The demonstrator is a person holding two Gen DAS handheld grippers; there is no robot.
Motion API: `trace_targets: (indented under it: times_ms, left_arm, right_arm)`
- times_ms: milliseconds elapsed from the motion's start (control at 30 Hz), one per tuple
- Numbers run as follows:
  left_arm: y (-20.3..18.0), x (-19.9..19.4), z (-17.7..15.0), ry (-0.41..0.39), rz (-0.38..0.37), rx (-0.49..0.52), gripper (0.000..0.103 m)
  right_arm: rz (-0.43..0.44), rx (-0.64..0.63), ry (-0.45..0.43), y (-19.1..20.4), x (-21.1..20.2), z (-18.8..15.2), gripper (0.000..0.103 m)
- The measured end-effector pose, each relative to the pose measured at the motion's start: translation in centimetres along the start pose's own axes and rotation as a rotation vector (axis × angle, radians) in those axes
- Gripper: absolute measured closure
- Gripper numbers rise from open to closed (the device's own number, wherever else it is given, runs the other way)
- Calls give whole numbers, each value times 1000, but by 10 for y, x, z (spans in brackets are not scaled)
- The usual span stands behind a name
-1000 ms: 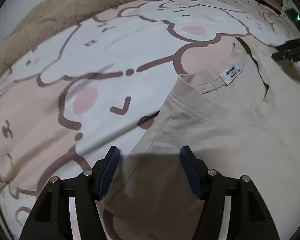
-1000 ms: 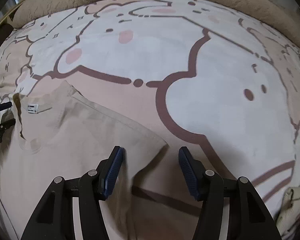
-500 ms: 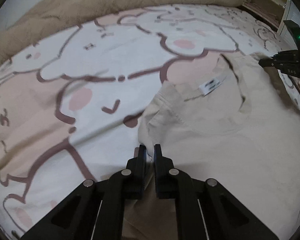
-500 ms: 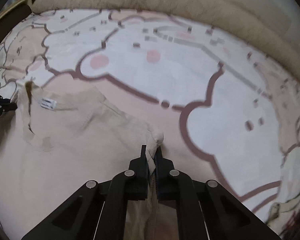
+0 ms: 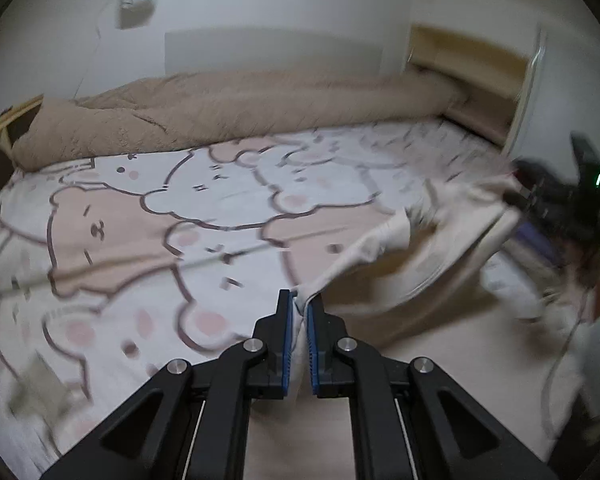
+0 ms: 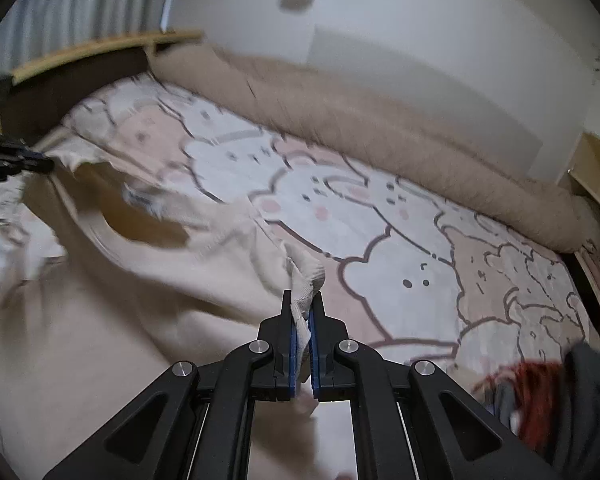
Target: Fold clothes
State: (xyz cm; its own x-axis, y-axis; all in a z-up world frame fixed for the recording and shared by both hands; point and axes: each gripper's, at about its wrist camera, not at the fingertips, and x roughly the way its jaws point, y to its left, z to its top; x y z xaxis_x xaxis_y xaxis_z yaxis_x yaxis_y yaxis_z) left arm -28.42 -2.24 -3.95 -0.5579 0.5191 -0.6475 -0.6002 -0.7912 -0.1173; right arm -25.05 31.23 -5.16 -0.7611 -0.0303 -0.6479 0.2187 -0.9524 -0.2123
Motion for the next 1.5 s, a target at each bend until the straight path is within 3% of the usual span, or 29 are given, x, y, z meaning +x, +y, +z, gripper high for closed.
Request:
trace_targets:
  times_ms: [167,367,533,633,733,767,800,833,900,1033,1067,1133,1167,1200,1400,1467,1500]
  left_arm:
    - [-56,-77,-66,-70,-78,-34,96]
    - [-96,-132,-159,-69,-129,-147,96]
    - [-117,-101,-244,149,-81,-210,96]
    - [-121,-81,-272,236,-45,-209,96]
    - [-126,-82,-284,258,-16,-174,94]
    - [-128,-85,-284,259,-11,-158,91]
    - [-132,-92,-281,249,2,-127,77]
    - [-136,-98,-278,239,16,-97,56]
    - [-141,-113,-272,203,40,-21,38]
    - [-161,-131,-261,160,72,190,33]
    - [-166,-131,-260,160,74,236,32]
    - [-178,-123,-261,172,53,317,31]
    - [-185,-115,-264,183,40,351,31]
    - [-191,-107,-268,200,29,387,31]
    - [-215,-71,-280,251,-3,515,32]
    - [-216,-64,-277,253,3,532,34]
    - [-214,-60,-274,259,4,540,40]
  right_arm:
    - [40,-19,-75,30,-93,-50,98]
    - [134,18,-60,54,-171,-128,98]
    - [202,61,109,75,-162,-198,98]
    - [223,127,216,77,-141,-226,98]
    - [243,193,323,79,-120,-254,97]
    - [249,215,358,79,-113,-263,97]
    - [258,251,373,76,-112,-265,97]
    - [261,277,371,73,-117,-268,97]
    - [242,299,341,68,-129,-263,97]
    - [182,318,221,63,-168,-246,95]
    - [153,329,167,61,-179,-240,90]
    - [121,362,49,60,-196,-236,60]
    - [105,378,-10,60,-205,-235,18]
    - [110,371,-7,60,-205,-232,4]
    - [141,329,22,59,-206,-219,4]
    - [152,315,31,59,-206,-215,4]
    - [157,308,36,59,-207,-212,4]
